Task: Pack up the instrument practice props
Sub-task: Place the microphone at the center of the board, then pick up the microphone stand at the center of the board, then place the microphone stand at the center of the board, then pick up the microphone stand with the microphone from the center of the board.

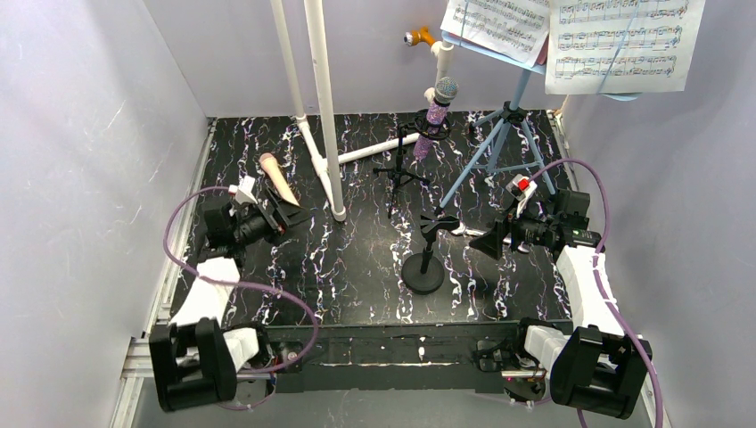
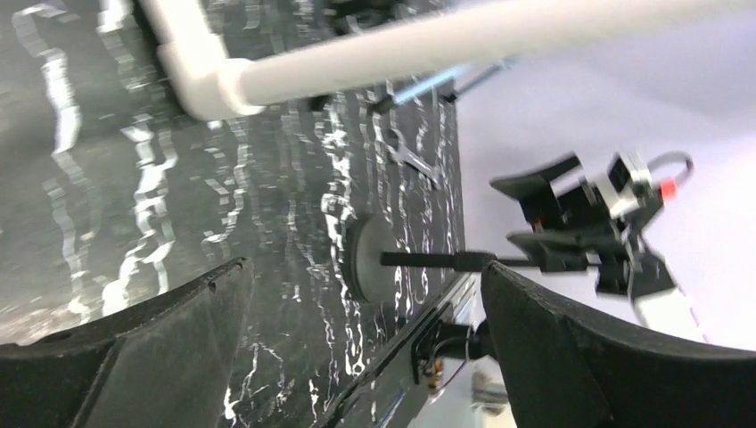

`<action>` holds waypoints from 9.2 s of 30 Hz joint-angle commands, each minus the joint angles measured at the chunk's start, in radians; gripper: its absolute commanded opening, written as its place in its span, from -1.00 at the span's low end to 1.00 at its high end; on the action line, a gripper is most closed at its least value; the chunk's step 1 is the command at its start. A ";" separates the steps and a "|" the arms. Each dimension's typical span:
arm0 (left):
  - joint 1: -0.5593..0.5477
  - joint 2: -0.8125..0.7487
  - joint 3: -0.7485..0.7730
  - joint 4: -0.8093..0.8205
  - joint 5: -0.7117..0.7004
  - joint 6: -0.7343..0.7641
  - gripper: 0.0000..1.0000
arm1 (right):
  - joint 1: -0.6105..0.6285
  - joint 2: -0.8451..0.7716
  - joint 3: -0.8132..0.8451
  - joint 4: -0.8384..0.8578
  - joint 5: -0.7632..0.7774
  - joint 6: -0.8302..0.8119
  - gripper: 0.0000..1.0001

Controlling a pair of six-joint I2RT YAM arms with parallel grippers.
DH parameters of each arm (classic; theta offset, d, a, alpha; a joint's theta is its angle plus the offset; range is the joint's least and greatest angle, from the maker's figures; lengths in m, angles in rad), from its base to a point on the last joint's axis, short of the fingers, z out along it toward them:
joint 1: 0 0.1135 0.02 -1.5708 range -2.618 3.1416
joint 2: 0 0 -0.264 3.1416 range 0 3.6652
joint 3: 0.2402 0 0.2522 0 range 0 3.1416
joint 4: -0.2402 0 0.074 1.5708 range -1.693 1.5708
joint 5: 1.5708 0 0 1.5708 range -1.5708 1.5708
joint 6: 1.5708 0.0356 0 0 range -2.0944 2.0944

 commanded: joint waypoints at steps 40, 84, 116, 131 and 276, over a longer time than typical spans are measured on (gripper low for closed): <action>-1.203 -0.013 0.041 0.465 -0.765 0.837 0.96 | -0.012 0.006 -0.012 0.029 -0.036 -0.005 0.97; -1.214 0.383 0.202 0.768 -0.795 0.720 -0.52 | -0.012 0.001 -0.015 0.030 -0.057 -0.003 0.97; -1.203 -0.110 0.050 0.423 -0.904 0.651 -1.00 | -0.012 0.001 -0.015 0.028 -0.057 -0.004 0.97; -0.719 -0.395 0.109 -0.105 -1.255 0.703 -1.00 | -0.012 0.006 -0.016 0.033 -0.063 -0.004 0.97; -1.025 0.542 0.831 -0.095 -1.117 0.860 0.96 | 0.003 -0.062 -0.013 -0.008 -0.124 -0.050 0.97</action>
